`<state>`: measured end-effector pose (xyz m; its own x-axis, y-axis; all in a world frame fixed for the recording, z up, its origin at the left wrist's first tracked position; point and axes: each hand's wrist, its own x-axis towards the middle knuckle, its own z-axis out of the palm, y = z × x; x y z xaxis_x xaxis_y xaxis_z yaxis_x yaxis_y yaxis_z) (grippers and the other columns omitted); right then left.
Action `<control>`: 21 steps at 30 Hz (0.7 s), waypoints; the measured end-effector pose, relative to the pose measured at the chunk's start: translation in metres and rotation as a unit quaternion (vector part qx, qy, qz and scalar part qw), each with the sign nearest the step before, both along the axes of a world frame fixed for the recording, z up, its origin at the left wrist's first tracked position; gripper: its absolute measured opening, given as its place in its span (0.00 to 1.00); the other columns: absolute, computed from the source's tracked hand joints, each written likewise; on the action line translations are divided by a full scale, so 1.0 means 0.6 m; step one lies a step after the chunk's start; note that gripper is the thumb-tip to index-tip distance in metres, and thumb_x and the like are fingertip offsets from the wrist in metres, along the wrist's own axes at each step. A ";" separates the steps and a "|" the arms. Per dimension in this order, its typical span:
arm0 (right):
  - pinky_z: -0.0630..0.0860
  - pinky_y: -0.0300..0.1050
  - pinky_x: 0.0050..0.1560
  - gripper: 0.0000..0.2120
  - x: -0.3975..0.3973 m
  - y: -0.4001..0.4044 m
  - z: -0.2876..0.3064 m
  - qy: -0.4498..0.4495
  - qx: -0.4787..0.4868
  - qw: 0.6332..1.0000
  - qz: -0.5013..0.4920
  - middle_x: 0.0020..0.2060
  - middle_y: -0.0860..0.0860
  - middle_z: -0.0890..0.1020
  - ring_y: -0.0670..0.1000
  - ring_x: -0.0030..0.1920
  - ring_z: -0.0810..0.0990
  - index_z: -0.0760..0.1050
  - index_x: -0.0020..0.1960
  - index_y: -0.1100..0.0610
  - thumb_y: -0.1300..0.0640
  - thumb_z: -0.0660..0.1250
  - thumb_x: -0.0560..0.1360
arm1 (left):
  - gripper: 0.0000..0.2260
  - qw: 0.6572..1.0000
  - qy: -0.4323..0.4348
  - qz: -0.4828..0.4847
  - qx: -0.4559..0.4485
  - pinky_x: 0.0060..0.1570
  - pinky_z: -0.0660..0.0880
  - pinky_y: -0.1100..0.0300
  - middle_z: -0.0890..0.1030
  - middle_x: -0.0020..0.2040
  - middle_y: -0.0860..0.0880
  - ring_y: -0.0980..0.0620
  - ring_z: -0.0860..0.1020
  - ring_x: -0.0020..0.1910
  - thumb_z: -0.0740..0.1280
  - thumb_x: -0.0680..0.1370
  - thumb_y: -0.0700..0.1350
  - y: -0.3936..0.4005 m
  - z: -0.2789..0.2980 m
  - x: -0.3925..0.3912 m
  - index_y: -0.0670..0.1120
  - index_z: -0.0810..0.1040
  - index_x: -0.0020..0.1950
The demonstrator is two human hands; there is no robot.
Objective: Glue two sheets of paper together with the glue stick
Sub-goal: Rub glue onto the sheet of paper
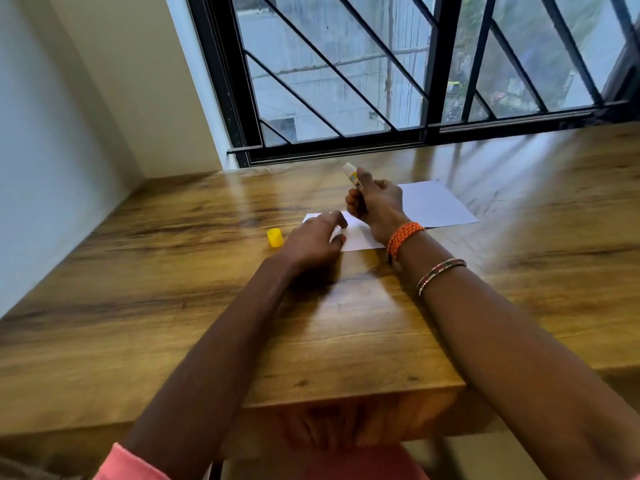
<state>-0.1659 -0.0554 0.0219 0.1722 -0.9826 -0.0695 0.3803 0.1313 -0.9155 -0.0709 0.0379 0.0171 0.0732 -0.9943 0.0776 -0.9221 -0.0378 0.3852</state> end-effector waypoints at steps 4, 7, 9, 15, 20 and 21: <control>0.74 0.40 0.31 0.07 -0.026 0.013 0.010 -0.010 -0.006 0.998 0.068 0.30 0.52 0.74 0.48 0.27 0.74 0.73 0.43 0.56 0.58 0.72 0.72 | 0.14 0.998 -0.057 -0.027 0.007 0.61 0.68 0.49 0.71 0.66 0.46 0.44 0.69 0.65 0.59 0.79 0.46 0.032 0.001 -0.006 0.47 0.69 0.64; 0.75 0.40 0.31 0.05 -0.030 0.030 0.016 -0.005 -0.013 0.993 0.117 0.30 0.50 0.74 0.47 0.28 0.74 0.77 0.44 0.58 0.60 0.72 0.71 | 0.14 0.996 -0.081 -0.038 0.000 0.60 0.69 0.48 0.71 0.66 0.46 0.44 0.69 0.64 0.59 0.79 0.47 0.061 0.002 -0.006 0.47 0.69 0.64; 0.74 0.39 0.31 0.07 -0.031 0.040 0.017 0.009 -0.009 0.990 0.142 0.30 0.49 0.72 0.46 0.27 0.73 0.78 0.47 0.61 0.60 0.72 0.71 | 0.14 0.995 -0.087 -0.042 0.004 0.60 0.69 0.49 0.70 0.67 0.46 0.44 0.69 0.65 0.59 0.79 0.46 0.080 0.002 -0.007 0.46 0.69 0.64; 0.74 0.40 0.31 0.08 -0.047 0.079 0.006 0.059 -0.002 0.986 0.156 0.27 0.48 0.71 0.46 0.27 0.72 0.74 0.39 0.57 0.55 0.72 0.71 | 0.15 0.994 -0.094 -0.051 0.000 0.61 0.67 0.51 0.70 0.68 0.49 0.46 0.67 0.67 0.58 0.79 0.48 0.130 -0.009 -0.028 0.48 0.69 0.65; 0.74 0.37 0.29 0.06 -0.060 0.103 -0.015 0.074 -0.004 0.985 0.159 0.27 0.49 0.71 0.45 0.27 0.72 0.75 0.41 0.58 0.58 0.71 0.73 | 0.16 0.996 -0.016 -0.066 -0.059 0.59 0.71 0.48 0.76 0.60 0.48 0.47 0.72 0.61 0.58 0.76 0.53 0.163 -0.019 -0.020 0.48 0.74 0.59; 0.74 0.37 0.29 0.05 -0.062 0.105 -0.015 0.072 -0.011 0.984 0.161 0.28 0.49 0.72 0.45 0.28 0.73 0.76 0.42 0.58 0.58 0.70 0.73 | 0.16 0.996 -0.002 -0.059 -0.066 0.59 0.71 0.49 0.76 0.59 0.48 0.47 0.73 0.60 0.58 0.75 0.53 0.169 -0.020 -0.015 0.48 0.75 0.58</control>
<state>-0.2033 0.0077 0.0131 0.4644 -0.8804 -0.0957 0.1874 0.2033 -0.9610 -0.0800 0.1392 0.0050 -0.0442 -0.9772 0.2079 -0.9188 0.1215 0.3756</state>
